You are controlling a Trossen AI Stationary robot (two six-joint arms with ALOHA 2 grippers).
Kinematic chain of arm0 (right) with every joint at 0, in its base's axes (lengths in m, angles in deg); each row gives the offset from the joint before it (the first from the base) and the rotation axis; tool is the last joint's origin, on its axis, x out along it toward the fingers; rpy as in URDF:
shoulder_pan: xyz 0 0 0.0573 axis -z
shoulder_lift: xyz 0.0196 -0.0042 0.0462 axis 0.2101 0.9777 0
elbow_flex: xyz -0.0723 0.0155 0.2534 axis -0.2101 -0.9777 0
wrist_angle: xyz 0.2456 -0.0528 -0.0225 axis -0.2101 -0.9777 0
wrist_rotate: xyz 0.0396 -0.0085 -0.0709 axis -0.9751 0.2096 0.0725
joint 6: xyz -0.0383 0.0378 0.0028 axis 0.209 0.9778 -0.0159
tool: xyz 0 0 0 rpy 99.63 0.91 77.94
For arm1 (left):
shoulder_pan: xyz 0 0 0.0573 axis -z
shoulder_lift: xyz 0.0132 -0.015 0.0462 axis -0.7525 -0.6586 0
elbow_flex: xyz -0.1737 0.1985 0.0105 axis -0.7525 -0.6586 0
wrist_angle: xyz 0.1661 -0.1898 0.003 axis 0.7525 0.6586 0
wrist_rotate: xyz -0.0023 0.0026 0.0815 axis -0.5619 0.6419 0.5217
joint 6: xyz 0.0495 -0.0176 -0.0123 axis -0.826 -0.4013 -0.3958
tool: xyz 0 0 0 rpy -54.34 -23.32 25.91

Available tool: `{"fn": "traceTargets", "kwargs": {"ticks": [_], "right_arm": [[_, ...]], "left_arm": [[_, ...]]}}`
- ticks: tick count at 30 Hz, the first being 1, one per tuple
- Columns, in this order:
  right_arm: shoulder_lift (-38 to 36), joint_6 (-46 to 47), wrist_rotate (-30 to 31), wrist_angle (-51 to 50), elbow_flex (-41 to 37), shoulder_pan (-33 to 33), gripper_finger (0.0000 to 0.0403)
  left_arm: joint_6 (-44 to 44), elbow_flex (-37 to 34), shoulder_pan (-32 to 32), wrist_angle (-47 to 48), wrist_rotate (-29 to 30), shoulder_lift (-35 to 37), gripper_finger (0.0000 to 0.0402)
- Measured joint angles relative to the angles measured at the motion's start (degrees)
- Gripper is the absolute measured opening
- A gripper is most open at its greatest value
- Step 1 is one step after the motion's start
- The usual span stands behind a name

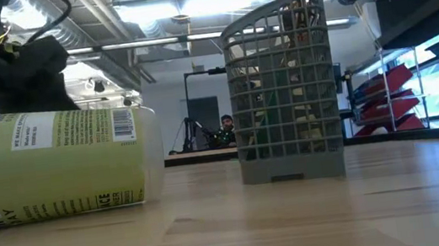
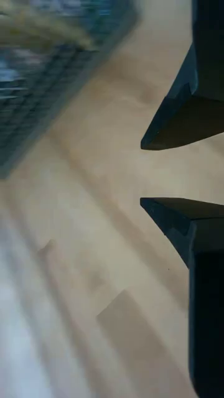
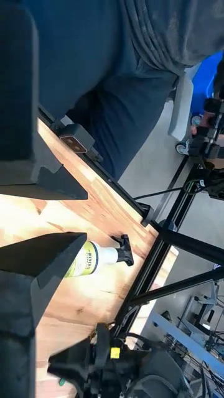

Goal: Sort silverware
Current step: Put the spoon into the silverware basket

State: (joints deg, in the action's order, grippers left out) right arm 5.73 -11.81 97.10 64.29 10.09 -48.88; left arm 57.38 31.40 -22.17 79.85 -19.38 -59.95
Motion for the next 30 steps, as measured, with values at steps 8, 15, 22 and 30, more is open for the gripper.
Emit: {"fn": "traceTargets", "kwargs": {"ticks": [8,15,22,30], "right_arm": [[0.00,-0.10,0.90,0.26,0.00,0.02,0.0076],[0.00,-0.12,0.94,0.42,0.00,0.06,0.0076],[0.00,-0.17,1.72,0.42,0.00,0.13,0.0076],[-0.02,-0.16,1.99,0.41,0.00,0.13,0.0076]], "left_arm": [[-12.18,14.64,-0.85,35.62,-21.58,0.00,0.0118],[-20.07,21.02,-5.19,57.38,-22.78,0.02,0.0118],[-31.61,20.96,-10.36,64.15,-24.56,-4.84,0.0118],[-37.78,20.96,-14.91,65.88,-28.64,-14.70,0.0118]]}}
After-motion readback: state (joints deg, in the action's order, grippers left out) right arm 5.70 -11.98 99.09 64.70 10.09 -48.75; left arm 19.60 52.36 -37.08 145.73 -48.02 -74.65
